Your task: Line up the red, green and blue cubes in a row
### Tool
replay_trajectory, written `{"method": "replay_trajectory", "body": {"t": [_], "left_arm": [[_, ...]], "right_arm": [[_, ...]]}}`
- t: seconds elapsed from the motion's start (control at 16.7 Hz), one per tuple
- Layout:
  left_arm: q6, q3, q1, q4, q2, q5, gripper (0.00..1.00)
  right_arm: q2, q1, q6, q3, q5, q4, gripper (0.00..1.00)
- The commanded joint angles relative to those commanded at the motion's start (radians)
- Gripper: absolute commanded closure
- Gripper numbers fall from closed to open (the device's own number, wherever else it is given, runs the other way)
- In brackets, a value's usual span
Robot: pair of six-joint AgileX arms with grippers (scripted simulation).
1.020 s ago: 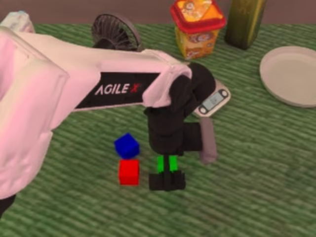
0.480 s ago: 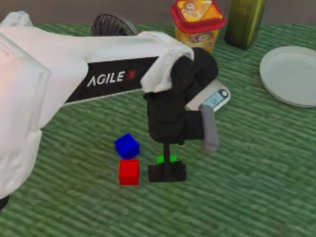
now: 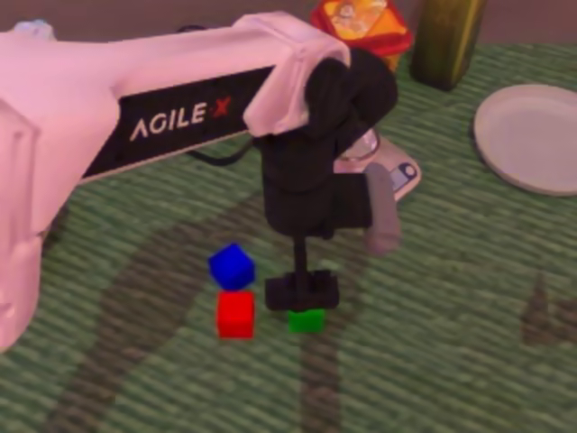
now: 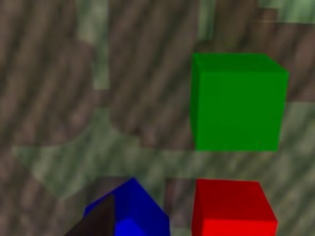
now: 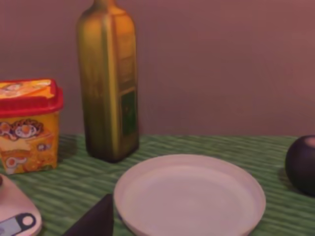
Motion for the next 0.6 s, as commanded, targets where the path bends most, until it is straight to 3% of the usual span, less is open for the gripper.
{"method": "replay_trajectory", "body": {"t": [0.24, 0.6], "left_arm": [[-0.071, -0.010, 0.041, 0.012, 0.000, -0.001, 0.00], [-0.363, -0.052, 0.190, 0.047, 0.005, -0.005, 0.00]], "right_arm": [[0.000, 0.000, 0.000, 0.000, 0.000, 0.000, 0.00], [0.000, 0.000, 0.000, 0.000, 0.000, 0.000, 0.00]]}}
